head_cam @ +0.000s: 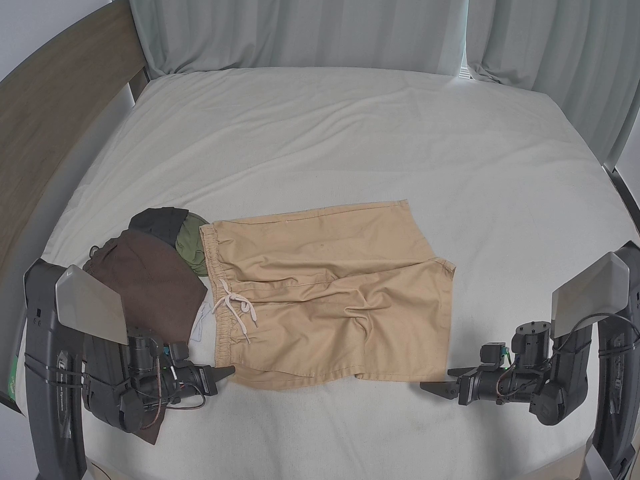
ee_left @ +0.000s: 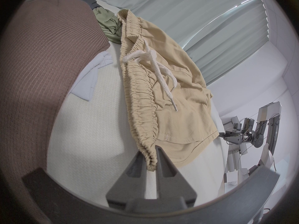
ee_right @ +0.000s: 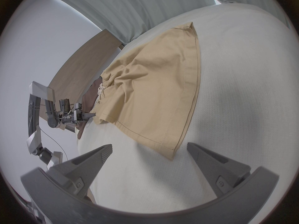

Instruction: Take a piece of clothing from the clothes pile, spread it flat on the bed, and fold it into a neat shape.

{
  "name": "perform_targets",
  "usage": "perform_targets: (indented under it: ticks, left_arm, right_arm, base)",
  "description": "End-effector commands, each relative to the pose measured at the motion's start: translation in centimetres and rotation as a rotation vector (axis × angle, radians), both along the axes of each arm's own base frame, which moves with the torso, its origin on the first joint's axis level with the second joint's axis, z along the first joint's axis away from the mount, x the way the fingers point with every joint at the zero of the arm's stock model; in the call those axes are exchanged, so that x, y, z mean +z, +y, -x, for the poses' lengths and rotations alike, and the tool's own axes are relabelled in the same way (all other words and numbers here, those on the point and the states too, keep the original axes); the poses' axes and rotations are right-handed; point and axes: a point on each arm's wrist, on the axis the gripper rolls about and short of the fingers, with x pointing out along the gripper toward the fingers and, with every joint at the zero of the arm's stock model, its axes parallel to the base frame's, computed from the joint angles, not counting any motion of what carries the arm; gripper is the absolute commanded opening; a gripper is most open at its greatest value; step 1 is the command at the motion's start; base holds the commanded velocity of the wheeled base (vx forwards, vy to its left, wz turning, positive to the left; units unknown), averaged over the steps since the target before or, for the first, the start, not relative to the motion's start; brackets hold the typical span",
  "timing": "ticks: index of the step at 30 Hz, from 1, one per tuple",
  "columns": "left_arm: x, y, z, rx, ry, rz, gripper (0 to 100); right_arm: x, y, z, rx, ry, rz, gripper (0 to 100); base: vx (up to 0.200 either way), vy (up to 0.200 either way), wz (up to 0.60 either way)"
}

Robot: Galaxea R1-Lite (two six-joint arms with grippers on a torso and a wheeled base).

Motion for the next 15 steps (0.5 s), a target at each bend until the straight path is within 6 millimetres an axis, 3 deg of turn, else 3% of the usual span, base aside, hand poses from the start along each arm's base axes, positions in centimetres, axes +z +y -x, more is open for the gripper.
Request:
perform_targets:
  ticks: [1,15]
  left_arm:
    - [0.1,0.0,0.0,-0.001,-0.003,0.001,0]
    - [0.1,0.0,0.0,0.001,-0.003,0.001,0]
  right_arm:
    - [-0.5,0.4,-0.4,-0.005,0.018,-0.016,100]
    - [-0.3,1.4,-1.0,-0.02,0.04,-0.074,100]
  base:
    - [0.0,0.0,0.0]
    - [0.0,0.0,0.0]
